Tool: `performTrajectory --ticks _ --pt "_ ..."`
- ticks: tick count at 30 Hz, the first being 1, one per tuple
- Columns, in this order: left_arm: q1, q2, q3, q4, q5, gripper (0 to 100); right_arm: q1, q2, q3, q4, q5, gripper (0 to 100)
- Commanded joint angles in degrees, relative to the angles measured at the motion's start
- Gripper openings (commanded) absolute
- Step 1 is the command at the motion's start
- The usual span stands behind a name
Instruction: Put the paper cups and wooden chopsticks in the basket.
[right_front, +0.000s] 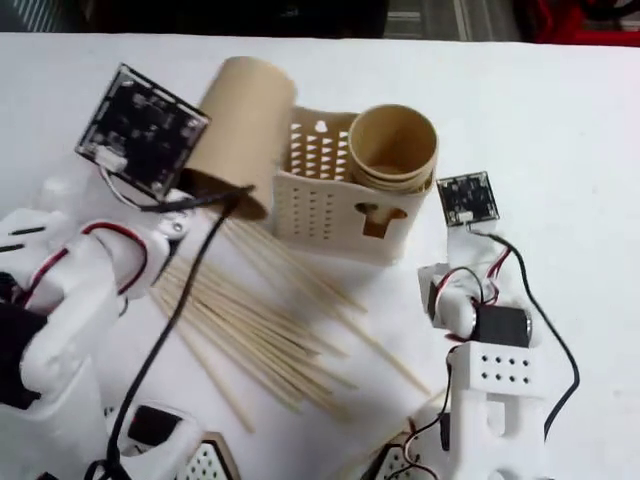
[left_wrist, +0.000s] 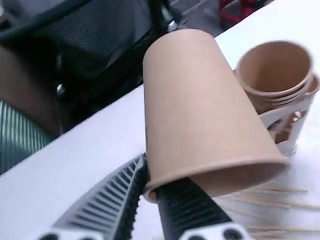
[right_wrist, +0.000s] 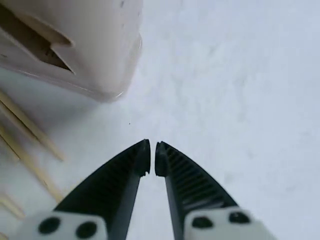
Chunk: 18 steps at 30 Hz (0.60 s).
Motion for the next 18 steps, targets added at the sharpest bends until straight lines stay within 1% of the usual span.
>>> performTrajectory --ticks 1,4,8,18 --pt "5.1 0.5 -1.8 -3.4 0.8 2 0.6 -1.0 1.2 -2.9 -0.9 3.7" --pt "8.2 1.9 -2.2 -5.0 1.5 2 0.6 -1.0 2.5 -4.4 -0.9 3.8" --pt "10.6 7.9 -4.9 -4.9 3.7 2 0.2 -0.8 2.9 -4.9 -0.9 3.8" --pt "16.7 23.5 -21.2 1.8 3.7 2 0.2 -1.0 3.4 -4.8 -0.9 3.8"
